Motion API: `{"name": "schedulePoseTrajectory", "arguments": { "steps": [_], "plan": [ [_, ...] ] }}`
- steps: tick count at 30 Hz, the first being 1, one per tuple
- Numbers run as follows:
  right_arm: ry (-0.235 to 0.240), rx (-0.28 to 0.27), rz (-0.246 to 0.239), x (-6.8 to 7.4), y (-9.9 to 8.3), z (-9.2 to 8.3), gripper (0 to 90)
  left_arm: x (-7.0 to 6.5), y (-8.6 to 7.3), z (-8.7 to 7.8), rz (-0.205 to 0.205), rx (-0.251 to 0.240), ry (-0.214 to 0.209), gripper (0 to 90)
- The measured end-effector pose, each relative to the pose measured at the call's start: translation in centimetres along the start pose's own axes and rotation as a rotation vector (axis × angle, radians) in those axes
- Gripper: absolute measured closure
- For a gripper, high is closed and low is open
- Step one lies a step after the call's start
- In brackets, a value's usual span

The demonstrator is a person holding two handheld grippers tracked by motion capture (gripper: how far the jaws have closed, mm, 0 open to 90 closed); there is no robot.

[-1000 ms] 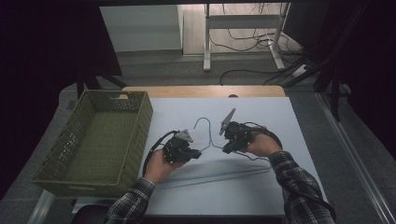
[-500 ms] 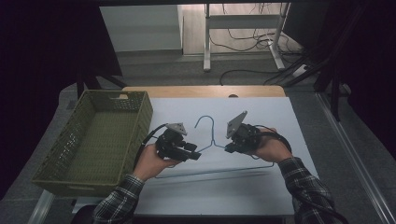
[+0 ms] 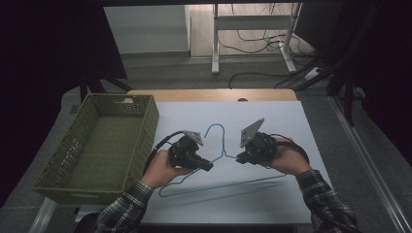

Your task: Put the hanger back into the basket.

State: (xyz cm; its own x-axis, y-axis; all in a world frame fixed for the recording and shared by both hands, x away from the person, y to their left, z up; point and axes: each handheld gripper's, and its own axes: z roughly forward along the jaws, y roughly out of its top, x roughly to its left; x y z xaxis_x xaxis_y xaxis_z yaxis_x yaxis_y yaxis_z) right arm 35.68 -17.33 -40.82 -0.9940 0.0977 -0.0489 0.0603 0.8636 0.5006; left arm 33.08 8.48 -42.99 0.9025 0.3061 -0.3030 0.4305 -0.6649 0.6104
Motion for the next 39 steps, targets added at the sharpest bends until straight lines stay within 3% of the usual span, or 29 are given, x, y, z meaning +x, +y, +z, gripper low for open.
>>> {"name": "schedulePoseTrajectory", "arguments": {
  "steps": [1, 2, 3, 4, 6, 8, 9, 10, 12, 15, 16, 17, 20, 23, 24, 29, 37, 38, 39],
  "plan": [
    [0.000, 0.000, 0.000, 0.0, 0.0, 0.0, 78.4, 0.0, 0.0, 0.0, 0.000, 0.000, 0.000, 86.8],
    [-0.028, -0.038, 0.046, 0.2, -0.2, -0.8, 70.7, -0.1, 0.1, -0.1, 0.002, 0.005, -0.004, 86.8],
    [-0.028, -0.038, 0.046, 0.2, -0.2, -0.8, 70.7, -0.4, 0.1, -0.4, 0.011, -0.008, 0.013, 86.8],
    [-0.042, -0.080, 0.098, 0.4, -0.4, -1.7, 62.7, -0.5, 0.2, -0.5, 0.005, 0.000, 0.002, 86.8],
    [-0.052, -0.097, 0.117, 0.5, -0.5, -2.1, 59.1, -0.9, 0.2, -0.9, 0.009, -0.016, 0.017, 86.8],
    [-0.068, -0.150, 0.174, 1.2, -0.9, -3.4, 48.2, -1.2, 0.3, -1.5, 0.006, -0.034, 0.025, 86.8],
    [-0.068, -0.150, 0.174, 1.2, -0.9, -3.4, 48.2, -1.2, 0.3, -1.5, 0.006, -0.034, 0.025, 86.8],
    [-0.093, -0.186, 0.203, 1.8, -1.3, -4.2, 42.6, -1.4, 0.3, -1.8, 0.011, -0.038, 0.046, 86.8],
    [-0.111, -0.206, 0.243, 2.4, -1.7, -4.9, 37.4, -1.5, 0.3, -2.1, 0.015, -0.053, 0.053, 86.8],
    [-0.127, -0.231, 0.279, 3.1, -2.3, -5.4, 33.2, -1.6, 0.2, -2.8, 0.002, -0.079, 0.074, 86.8],
    [-0.134, -0.256, 0.313, 3.6, -3.0, -5.7, 29.9, -1.6, 0.1, -3.6, -0.007, -0.099, 0.083, 86.8],
    [-0.134, -0.256, 0.313, 3.6, -3.0, -5.7, 29.9, -1.6, 0.1, -3.6, -0.007, -0.099, 0.083, 86.8],
    [-0.150, -0.299, 0.377, 4.6, -4.5, -5.9, 26.3, -1.8, 0.0, -5.1, -0.032, -0.143, 0.122, 86.8],
    [-0.160, -0.308, 0.394, 5.0, -5.3, -5.8, 25.3, -1.8, -0.1, -5.9, -0.030, -0.161, 0.152, 86.8],
    [-0.164, -0.314, 0.411, 5.3, -5.8, -5.5, 24.7, -1.8, -0.2, -6.9, -0.038, -0.174, 0.178, 86.8],
    [-0.177, -0.350, 0.442, 5.9, -6.9, -5.0, 23.9, -1.5, -0.7, -9.1, -0.058, -0.213, 0.221, 86.8],
    [-0.204, -0.416, 0.485, 7.3, -8.3, -4.7, 21.0, -0.7, -3.2, -14.6, -0.114, -0.282, 0.368, 86.8],
    [-0.209, -0.428, 0.484, 7.8, -8.5, -4.6, 20.8, -0.4, -4.3, -16.2, -0.133, -0.298, 0.409, 86.9],
    [-0.209, -0.428, 0.484, 7.8, -8.5, -4.6, 20.8, -0.4, -4.3, -16.2, -0.133, -0.298, 0.409, 86.8]
  ]
}}
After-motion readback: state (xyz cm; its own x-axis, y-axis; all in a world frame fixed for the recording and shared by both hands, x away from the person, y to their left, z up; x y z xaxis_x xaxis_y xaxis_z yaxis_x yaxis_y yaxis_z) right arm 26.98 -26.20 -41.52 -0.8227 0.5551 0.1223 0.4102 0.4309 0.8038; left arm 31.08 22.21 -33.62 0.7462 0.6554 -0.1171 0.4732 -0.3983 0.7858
